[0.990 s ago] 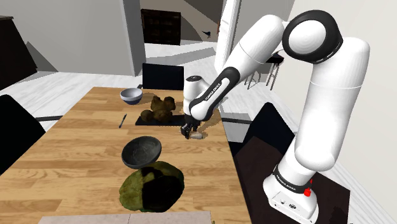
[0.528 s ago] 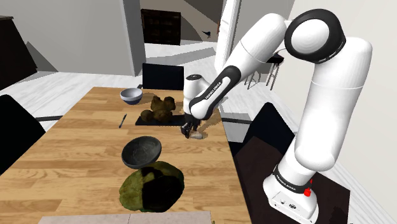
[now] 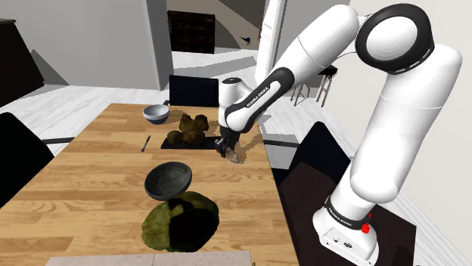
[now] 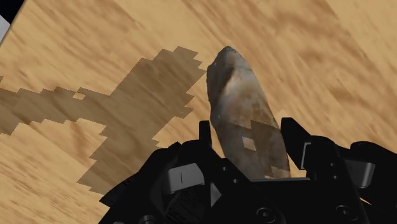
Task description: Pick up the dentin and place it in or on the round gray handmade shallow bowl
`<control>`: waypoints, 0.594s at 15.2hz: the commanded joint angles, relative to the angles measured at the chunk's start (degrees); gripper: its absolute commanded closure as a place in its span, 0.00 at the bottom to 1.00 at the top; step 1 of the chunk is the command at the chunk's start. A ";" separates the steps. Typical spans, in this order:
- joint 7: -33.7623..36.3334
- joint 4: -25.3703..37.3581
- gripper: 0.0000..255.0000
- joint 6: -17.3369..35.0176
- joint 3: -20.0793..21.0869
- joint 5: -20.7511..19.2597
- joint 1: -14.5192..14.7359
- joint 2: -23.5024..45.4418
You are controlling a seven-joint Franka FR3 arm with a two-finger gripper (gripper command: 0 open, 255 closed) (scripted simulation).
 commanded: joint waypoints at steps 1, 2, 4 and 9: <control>-0.28 0.33 1.00 -1.61 0.11 0.37 -0.01 -1.28; -0.42 0.45 1.00 -2.38 0.14 0.55 -0.03 -1.93; -0.70 0.74 1.00 -3.93 0.20 0.89 -0.04 -3.20; -1.32 1.69 1.00 -7.82 0.28 1.62 -0.04 -6.19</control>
